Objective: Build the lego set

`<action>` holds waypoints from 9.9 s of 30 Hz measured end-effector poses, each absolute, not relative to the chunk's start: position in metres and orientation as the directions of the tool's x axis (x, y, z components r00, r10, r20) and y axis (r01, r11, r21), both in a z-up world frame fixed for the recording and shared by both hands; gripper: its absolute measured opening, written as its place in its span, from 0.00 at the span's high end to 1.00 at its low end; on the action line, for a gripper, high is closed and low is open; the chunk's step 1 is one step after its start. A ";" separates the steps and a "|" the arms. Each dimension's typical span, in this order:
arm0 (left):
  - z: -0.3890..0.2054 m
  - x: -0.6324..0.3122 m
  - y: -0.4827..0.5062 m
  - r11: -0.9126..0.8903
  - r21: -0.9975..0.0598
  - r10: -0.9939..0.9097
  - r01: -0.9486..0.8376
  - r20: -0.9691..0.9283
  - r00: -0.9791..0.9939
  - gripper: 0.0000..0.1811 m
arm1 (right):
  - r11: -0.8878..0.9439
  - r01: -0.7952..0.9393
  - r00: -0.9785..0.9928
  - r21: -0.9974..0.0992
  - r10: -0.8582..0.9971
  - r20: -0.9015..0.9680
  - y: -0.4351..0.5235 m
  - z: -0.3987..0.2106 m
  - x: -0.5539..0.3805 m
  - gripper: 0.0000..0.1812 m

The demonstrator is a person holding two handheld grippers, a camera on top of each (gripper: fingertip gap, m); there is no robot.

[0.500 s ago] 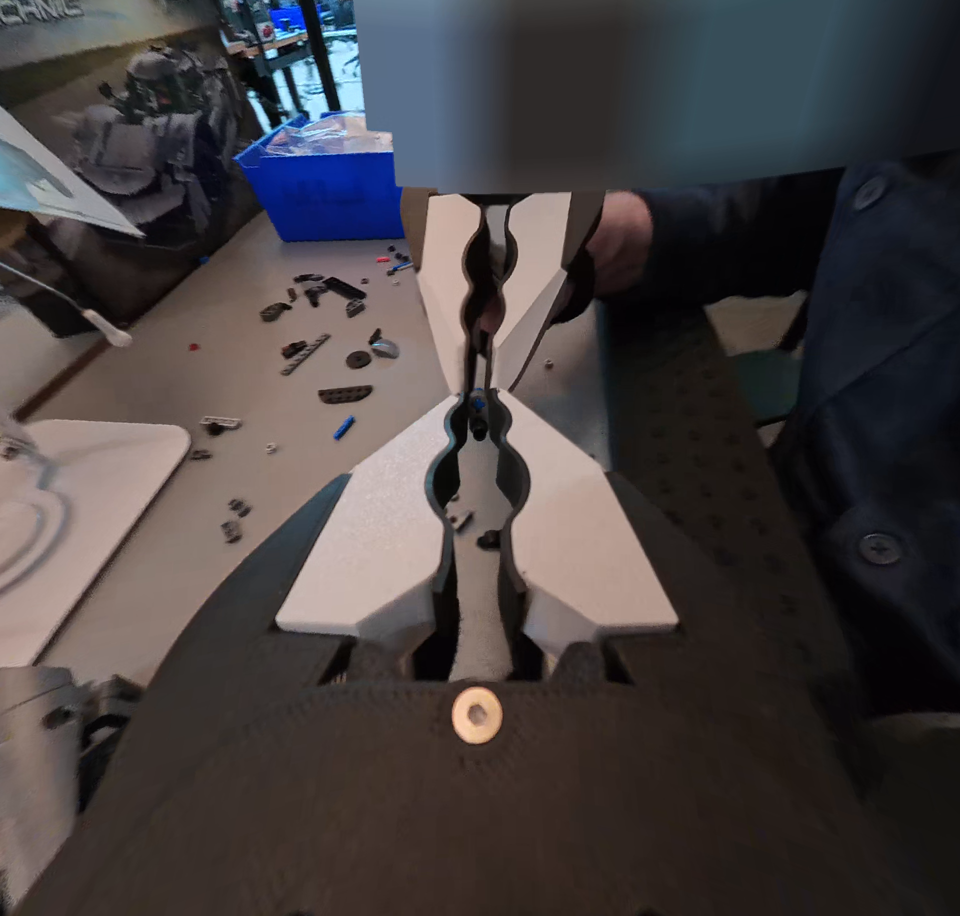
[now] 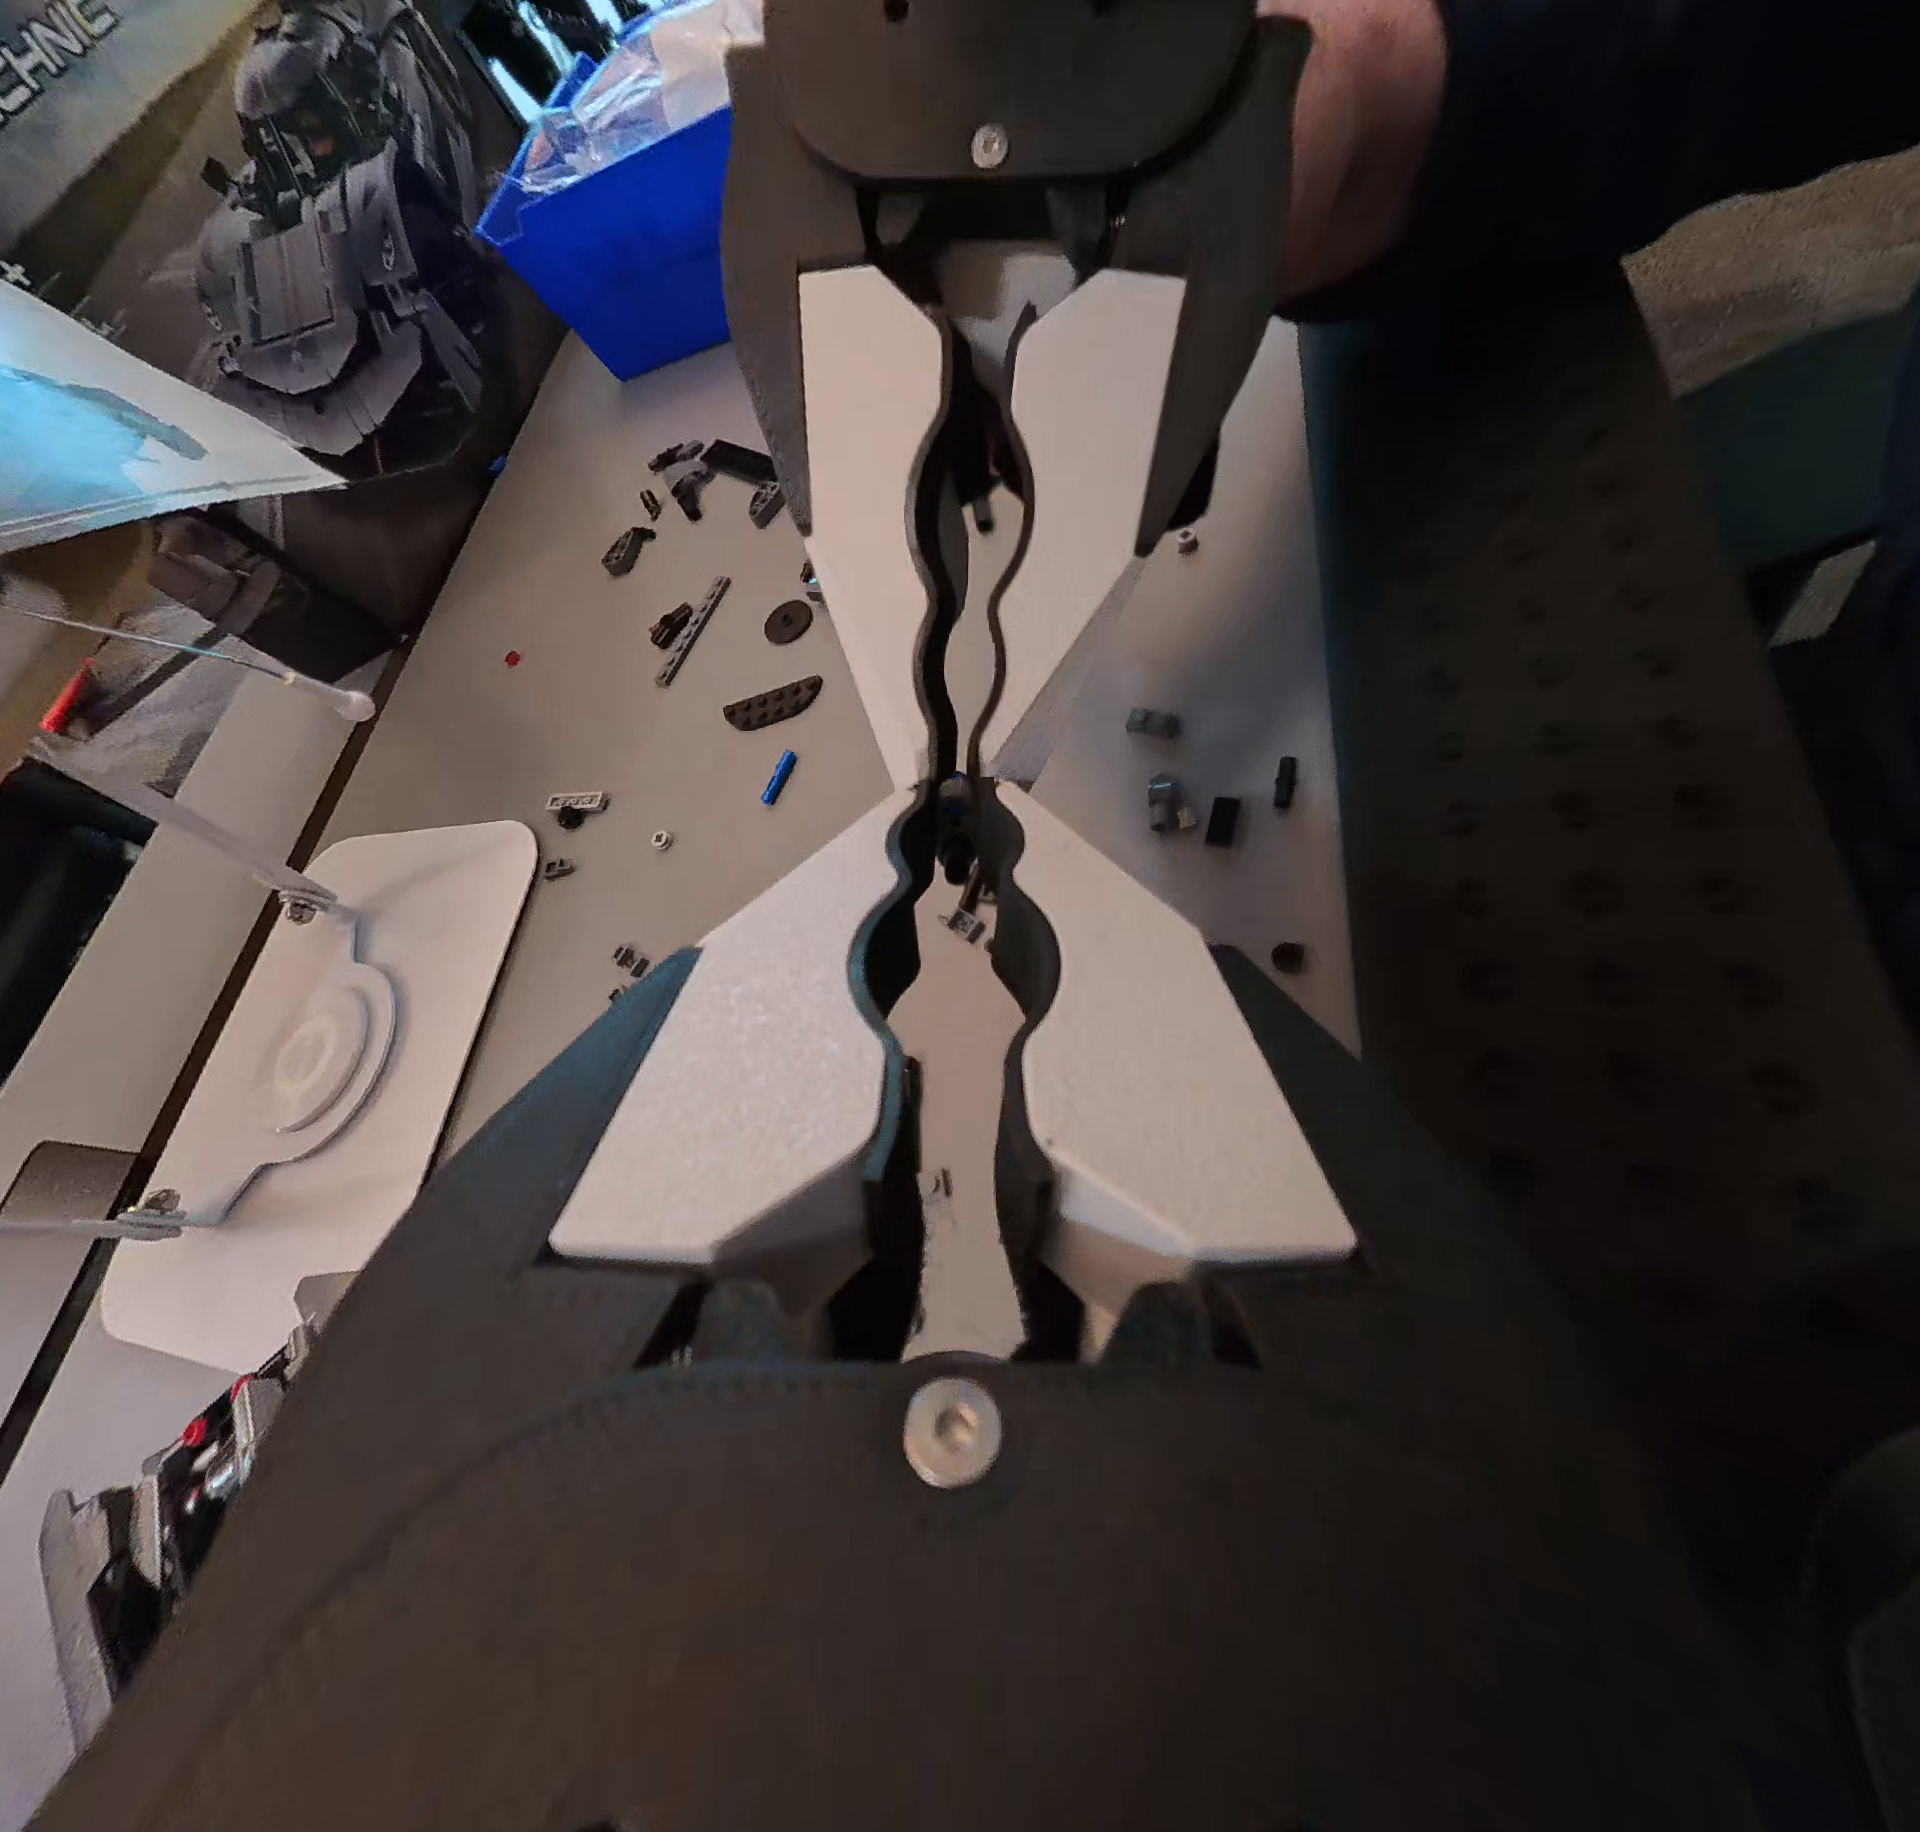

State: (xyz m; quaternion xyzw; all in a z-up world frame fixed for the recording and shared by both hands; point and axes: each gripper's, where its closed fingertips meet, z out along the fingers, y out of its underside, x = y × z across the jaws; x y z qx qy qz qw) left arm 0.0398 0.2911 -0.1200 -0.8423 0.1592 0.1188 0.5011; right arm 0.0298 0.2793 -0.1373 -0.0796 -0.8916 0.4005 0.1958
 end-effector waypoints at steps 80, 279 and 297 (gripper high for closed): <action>-0.088 -0.008 0.251 -0.414 -0.909 0.015 -0.052 -0.063 0.998 1.00 | 0.751 -0.048 -0.924 -0.658 0.216 0.315 0.304 -0.178 0.015 1.00; -0.564 0.381 -0.182 -0.504 -0.295 0.823 0.811 0.118 0.555 1.00 | 0.976 0.068 -0.998 -0.208 0.063 -0.029 0.081 -0.966 0.085 0.97; -0.483 0.323 -0.150 -0.495 -0.517 0.801 0.698 0.039 0.597 0.98 | 0.815 0.082 -0.996 -0.573 0.088 -0.017 0.058 -0.723 0.158 0.99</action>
